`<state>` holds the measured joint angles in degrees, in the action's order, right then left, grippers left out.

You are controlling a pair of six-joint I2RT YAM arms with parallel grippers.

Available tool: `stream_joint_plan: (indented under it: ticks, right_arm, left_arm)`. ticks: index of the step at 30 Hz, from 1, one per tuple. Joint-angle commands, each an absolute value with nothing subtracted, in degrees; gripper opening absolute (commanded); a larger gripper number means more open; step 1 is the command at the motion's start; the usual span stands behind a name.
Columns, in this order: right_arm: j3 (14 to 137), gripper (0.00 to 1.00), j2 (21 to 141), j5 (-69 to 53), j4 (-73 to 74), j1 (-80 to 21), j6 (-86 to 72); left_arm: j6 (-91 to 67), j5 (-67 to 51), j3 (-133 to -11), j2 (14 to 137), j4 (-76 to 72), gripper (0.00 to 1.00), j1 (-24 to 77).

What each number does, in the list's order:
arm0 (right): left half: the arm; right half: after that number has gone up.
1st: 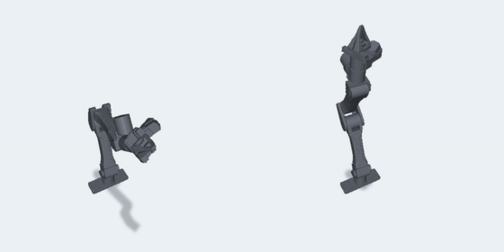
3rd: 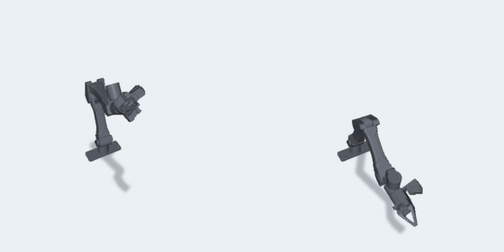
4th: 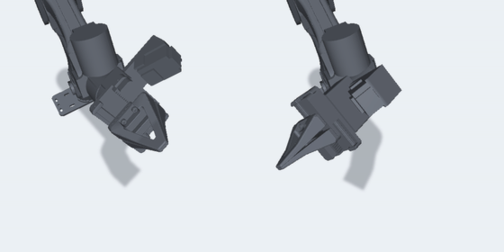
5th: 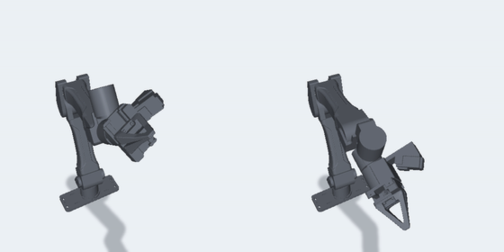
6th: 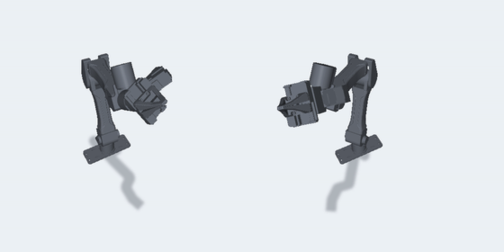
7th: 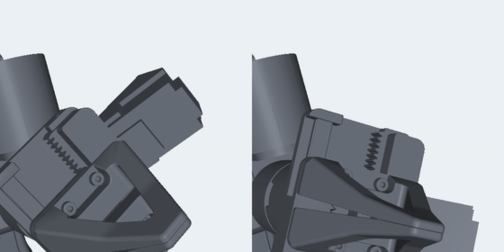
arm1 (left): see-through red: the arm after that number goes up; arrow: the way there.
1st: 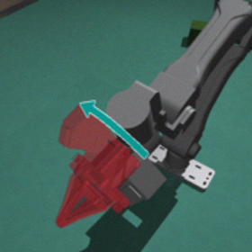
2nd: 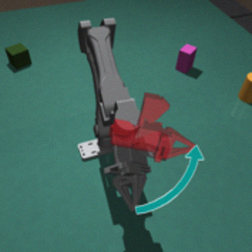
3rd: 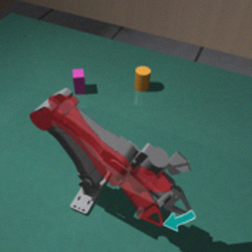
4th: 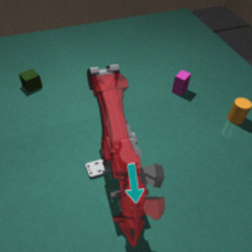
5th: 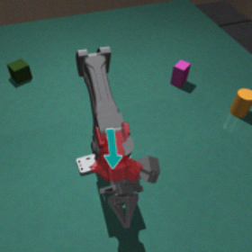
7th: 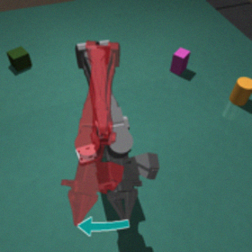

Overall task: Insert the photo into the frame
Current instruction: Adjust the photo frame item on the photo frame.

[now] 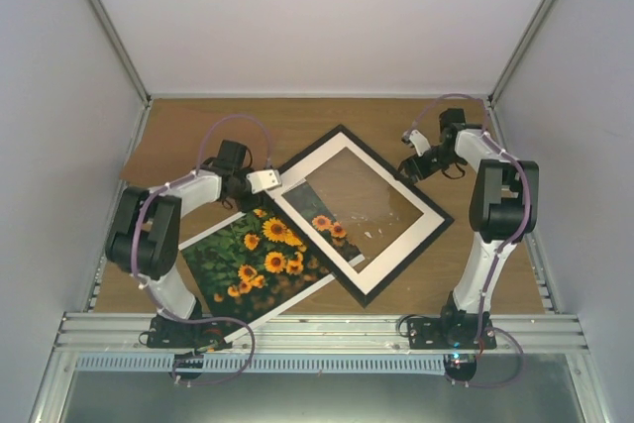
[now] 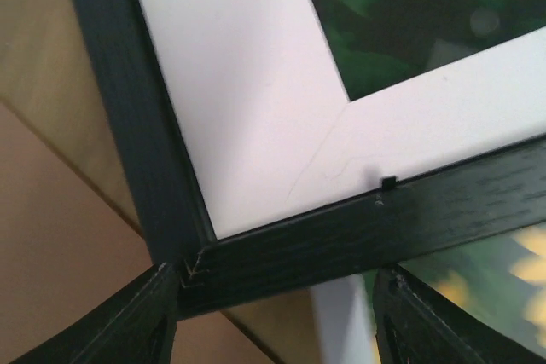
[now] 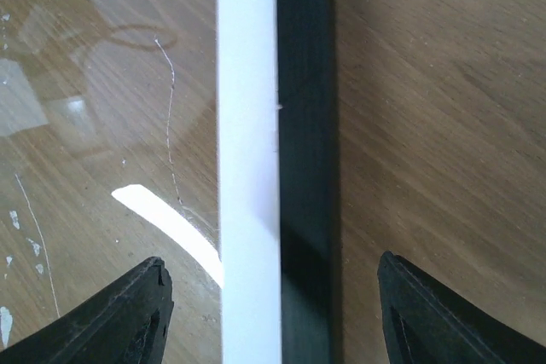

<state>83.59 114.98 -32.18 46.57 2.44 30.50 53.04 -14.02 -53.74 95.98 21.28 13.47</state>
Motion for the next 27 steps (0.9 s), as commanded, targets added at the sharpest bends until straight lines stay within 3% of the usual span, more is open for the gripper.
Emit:
stream_joint_plan:
  ticks: [1, 6, 17, 27]
  right_arm:
    - [83.4, 0.67, 115.6, -34.5, 48.6, 4.1, 29.8]
    - [83.0, 0.67, 114.8, -34.1, 48.5, 5.8, 28.6]
    - [83.1, 0.67, 112.1, -28.2, 39.3, 8.1, 16.1]
    - [82.3, 0.69, 115.9, -34.1, 42.0, 9.3, 13.8]
  left_arm:
    - [50.4, -11.8, -58.3, 101.7, 14.1, 0.63, 13.8]
    - [49.5, -12.4, -64.1, 107.8, 12.2, 0.63, 14.3]
    - [42.6, -13.3, -89.3, 124.5, 19.4, 0.64, 14.1]
    - [32.5, -27.7, -89.7, 116.2, 33.0, 0.64, 8.1]
